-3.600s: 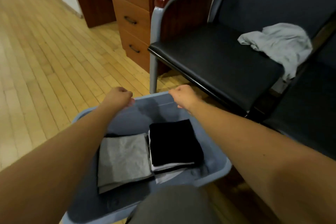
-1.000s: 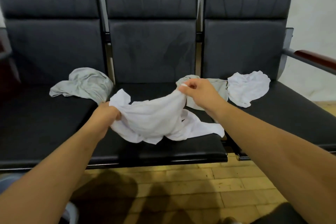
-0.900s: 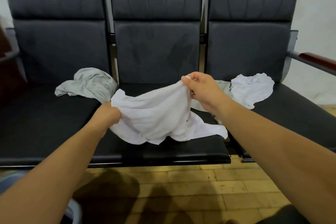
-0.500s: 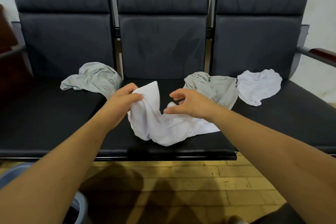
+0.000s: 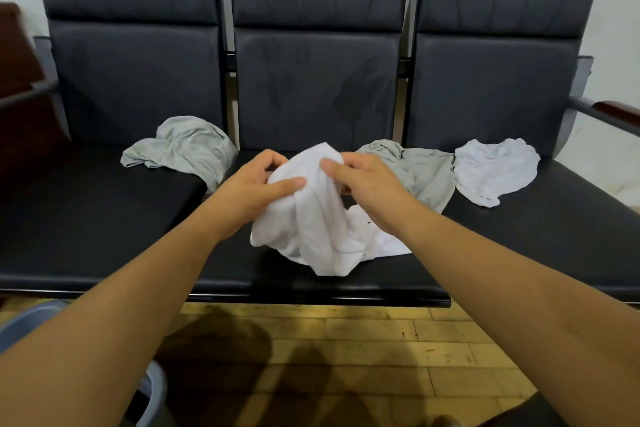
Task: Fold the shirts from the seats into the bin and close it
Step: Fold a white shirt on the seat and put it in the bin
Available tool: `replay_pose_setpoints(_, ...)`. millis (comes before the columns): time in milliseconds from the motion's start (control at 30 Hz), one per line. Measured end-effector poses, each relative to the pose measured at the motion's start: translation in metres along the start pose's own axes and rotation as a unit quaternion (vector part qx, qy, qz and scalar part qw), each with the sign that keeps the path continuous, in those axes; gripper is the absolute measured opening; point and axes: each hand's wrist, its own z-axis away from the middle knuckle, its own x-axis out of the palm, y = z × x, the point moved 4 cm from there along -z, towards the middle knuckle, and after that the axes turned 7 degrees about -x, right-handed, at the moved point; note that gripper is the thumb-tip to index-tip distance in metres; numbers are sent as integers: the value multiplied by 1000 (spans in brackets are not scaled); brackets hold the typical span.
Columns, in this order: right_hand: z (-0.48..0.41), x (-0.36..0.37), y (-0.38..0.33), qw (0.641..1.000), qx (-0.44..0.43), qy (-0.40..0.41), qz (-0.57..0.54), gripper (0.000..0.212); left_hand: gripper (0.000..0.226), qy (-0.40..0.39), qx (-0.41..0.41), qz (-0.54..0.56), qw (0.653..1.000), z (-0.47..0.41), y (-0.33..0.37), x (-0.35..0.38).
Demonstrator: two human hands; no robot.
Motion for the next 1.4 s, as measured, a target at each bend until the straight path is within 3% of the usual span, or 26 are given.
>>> replay_pose_setpoints(100,-5,-10,-7,998,-4,63,3,48,33,-35,-41,-72,996,4,3,2)
replay_pose_setpoints(167,-6,-19,-10,996,-15,88,9,45,25,-32,-72,-113,990,5,0,-2)
replay_pose_setpoints(300,-4,-28,-10,994,20,99,-45,56,17,-28,-67,-192,979,5,-6,-10)
replay_pose_setpoints(467,-7,-35,-12,975,35,132,-174,45,11,-18,-72,-236,969,2,-12,-19)
replay_pose_setpoints(633,-6,-49,-11,951,42,197,-233,36,36,-67,-123,-355,924,0,-27,-29)
replay_pose_setpoints(700,-5,-58,-6,958,51,214,-184,31,21,-53,-136,-309,940,1,-30,-34)
replay_pose_setpoints(733,-5,-62,0,961,62,218,-156,29,18,-41,-143,-232,961,3,-30,-37)
replay_pose_setpoints(800,-6,-69,13,960,90,227,-134,30,41,-41,-127,10,991,4,-28,-38)
replay_pose_setpoints(867,-6,-75,22,959,109,223,-136,25,66,-57,-69,217,972,2,-22,-38)
replay_pose_setpoints(933,-6,-73,26,969,126,158,-141,23,56,-53,-32,278,959,2,-11,-36)
replay_pose_setpoints(967,-5,-69,25,976,130,110,-138,33,49,-51,-27,260,964,1,-7,-33)
replay_pose_setpoints(1100,-2,-41,25,984,137,-63,-96,81,39,-129,-39,94,986,4,1,-7)
replay_pose_setpoints(1167,2,-23,22,977,127,-155,-75,91,37,-170,-48,-10,984,5,3,8)
replay_pose_setpoints(1267,11,1,13,952,79,-291,54,61,30,-221,-58,-90,969,9,8,24)
replay_pose_setpoints(1333,12,6,11,934,46,-313,167,32,30,-229,-55,-133,963,11,7,27)
replay_pose_setpoints(1400,10,2,11,928,19,-294,227,16,37,-207,-71,-151,964,10,3,23)
